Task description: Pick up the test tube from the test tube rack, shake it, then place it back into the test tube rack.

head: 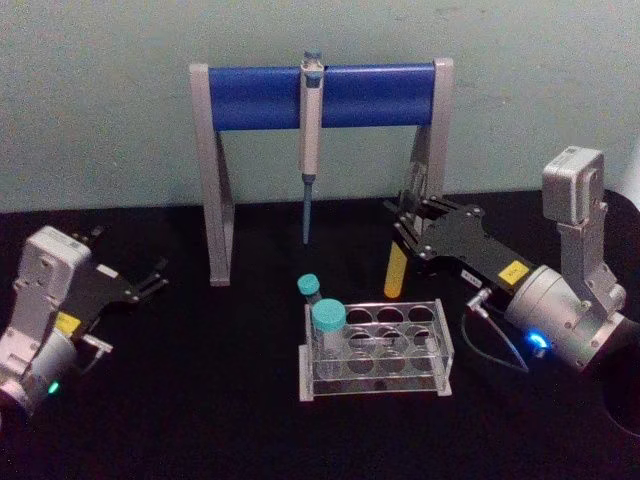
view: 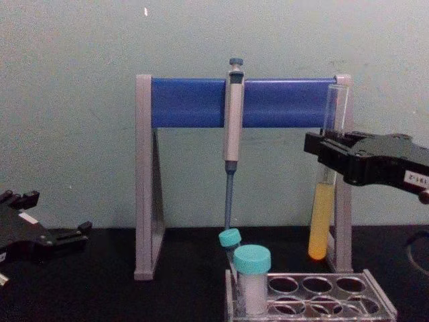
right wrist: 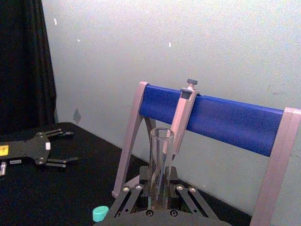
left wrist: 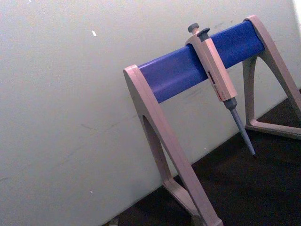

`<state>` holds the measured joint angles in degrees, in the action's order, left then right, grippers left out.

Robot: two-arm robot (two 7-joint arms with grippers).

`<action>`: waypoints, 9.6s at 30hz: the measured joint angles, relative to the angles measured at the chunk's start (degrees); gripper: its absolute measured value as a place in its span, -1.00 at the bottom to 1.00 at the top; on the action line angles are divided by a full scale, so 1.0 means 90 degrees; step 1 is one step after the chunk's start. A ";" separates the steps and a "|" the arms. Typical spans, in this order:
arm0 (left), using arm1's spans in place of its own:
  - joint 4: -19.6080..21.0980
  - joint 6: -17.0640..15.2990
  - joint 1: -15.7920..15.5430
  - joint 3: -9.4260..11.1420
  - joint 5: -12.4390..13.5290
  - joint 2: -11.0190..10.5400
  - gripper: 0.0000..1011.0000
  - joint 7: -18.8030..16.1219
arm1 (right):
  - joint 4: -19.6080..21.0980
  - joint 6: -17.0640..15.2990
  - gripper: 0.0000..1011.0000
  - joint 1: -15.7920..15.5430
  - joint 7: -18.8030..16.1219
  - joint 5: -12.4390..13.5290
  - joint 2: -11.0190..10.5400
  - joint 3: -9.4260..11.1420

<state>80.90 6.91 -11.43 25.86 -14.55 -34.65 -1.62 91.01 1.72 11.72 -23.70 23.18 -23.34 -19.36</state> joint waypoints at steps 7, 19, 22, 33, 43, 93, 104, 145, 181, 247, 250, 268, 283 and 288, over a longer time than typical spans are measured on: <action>0.0000 0.0000 0.0000 0.0000 0.0000 0.0000 0.98 0.0000 | 0.0081 -0.0009 -0.54 -0.0078 0.0071 -0.0068 -0.0082 0.0097; 0.0000 0.0000 0.0000 0.0000 0.0000 0.0000 0.98 0.0000 | 0.0693 -0.0159 -0.54 -0.0644 0.0139 -0.0162 -0.0451 0.0342; 0.0000 0.0000 0.0000 0.0000 0.0000 0.0000 0.98 0.0000 | 0.0893 -0.0217 -0.54 -0.0827 0.0107 -0.0164 -0.0542 0.0358; 0.0000 0.0000 0.0000 0.0000 0.0000 0.0000 0.98 0.0000 | 0.0997 -0.0277 -0.54 -0.0868 -0.0222 0.0040 -0.0502 0.0086; 0.0000 0.0000 0.0000 0.0000 0.0000 0.0000 0.98 0.0000 | 0.0509 -0.0162 -0.54 -0.0379 -0.0385 0.0204 -0.0232 -0.0191; 0.0000 0.0000 -0.0001 0.0000 0.0000 0.0000 0.98 0.0000 | 0.0113 -0.0020 -0.54 -0.0084 -0.0065 0.0095 -0.0065 -0.0022; 0.0000 0.0000 0.0000 0.0000 0.0000 0.0000 0.98 0.0000 | 0.0123 -0.0017 -0.54 -0.0101 -0.0116 0.0104 -0.0085 -0.0023; 0.0000 0.0000 0.0000 0.0000 0.0000 0.0000 0.98 0.0000 | -0.0008 0.0371 -0.54 0.0036 -0.1124 0.0658 -0.0596 -0.0568; 0.0000 0.0000 0.0000 0.0000 0.0000 0.0000 0.98 0.0000 | -0.0697 0.0394 -0.54 0.0272 -0.1075 0.0499 -0.0336 -0.0792; 0.0000 0.0000 0.0000 0.0000 0.0000 0.0000 0.98 0.0000 | -0.1078 0.0242 -0.07 0.0277 -0.0992 0.0379 -0.0157 -0.0859; 0.0000 0.0000 0.0000 0.0000 0.0000 0.0000 0.98 0.0000 | -0.1078 0.0242 0.14 0.0277 -0.0995 0.0380 -0.0157 -0.0859; 0.0000 0.0000 -0.0001 0.0000 0.0000 0.0000 0.98 0.0000 | -0.1079 0.0243 0.98 0.0277 -0.1001 0.0386 -0.0157 -0.0859; 0.0000 0.0000 0.0000 0.0000 0.0000 0.0000 0.98 0.0000 | -0.1007 0.0271 0.98 0.0247 -0.0983 0.0456 -0.0164 -0.0774; 0.0000 0.0000 0.0000 0.0000 0.0000 0.0000 0.98 0.0000 | -0.0809 0.0398 0.98 0.0195 -0.0905 0.0489 -0.0204 -0.0629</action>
<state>80.90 6.91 -11.43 25.86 -14.55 -34.65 -1.62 83.73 5.31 13.47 -31.84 27.58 -25.17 -25.02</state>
